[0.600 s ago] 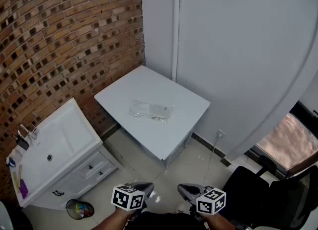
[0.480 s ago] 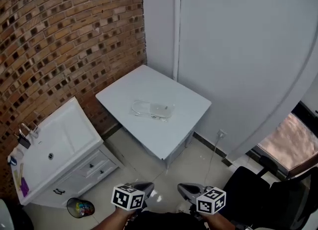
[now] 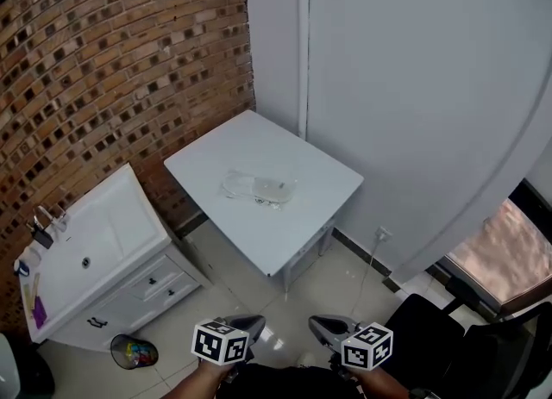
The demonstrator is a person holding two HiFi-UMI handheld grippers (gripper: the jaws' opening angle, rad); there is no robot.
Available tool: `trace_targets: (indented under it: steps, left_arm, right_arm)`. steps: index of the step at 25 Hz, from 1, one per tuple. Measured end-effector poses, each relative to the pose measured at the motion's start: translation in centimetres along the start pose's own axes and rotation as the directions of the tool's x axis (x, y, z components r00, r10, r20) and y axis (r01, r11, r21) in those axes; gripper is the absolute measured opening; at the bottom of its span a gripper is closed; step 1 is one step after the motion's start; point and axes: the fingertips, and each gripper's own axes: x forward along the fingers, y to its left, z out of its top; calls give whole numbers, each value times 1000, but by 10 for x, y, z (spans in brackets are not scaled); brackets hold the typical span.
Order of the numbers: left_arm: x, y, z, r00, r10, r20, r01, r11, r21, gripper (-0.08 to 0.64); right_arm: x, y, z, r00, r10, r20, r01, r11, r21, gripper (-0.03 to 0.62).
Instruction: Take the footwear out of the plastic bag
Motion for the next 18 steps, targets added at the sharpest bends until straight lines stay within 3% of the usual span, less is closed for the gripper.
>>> trace_targets:
  steps: [10,18]
  left_arm:
    - [51,-52,5,1000,15,-5,-14,999,43,8]
    - [49,-25,28,998,68,-4,-68,997,20,8]
  right_arm:
    - [-34,-43,-4,999,25,-41,-26,1000,-10,2]
    - [-14,-56,7,998,47,-43,-48,999,-5,2]
